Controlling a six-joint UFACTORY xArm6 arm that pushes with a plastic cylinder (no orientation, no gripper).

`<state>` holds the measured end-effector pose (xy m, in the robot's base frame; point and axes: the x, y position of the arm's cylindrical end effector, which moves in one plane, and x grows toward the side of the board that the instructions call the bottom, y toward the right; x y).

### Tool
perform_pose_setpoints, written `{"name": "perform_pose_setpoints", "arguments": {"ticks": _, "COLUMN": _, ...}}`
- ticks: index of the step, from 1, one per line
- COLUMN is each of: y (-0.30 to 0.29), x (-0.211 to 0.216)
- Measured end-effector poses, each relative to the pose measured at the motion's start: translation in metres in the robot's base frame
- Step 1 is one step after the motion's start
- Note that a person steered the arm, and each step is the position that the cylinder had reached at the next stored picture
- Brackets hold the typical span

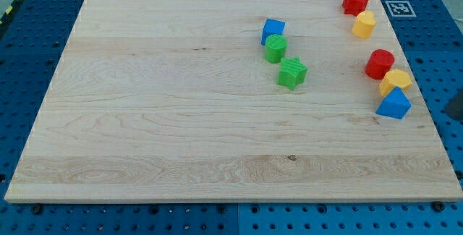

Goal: Move the blue triangle right a bit

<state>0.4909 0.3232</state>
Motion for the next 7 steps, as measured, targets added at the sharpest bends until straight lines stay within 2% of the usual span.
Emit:
{"name": "perform_pose_setpoints", "arguments": {"ticks": 2, "y": -0.010, "x": -0.006}}
{"name": "perform_pose_setpoints", "arguments": {"ticks": 7, "y": -0.101, "x": -0.005}}
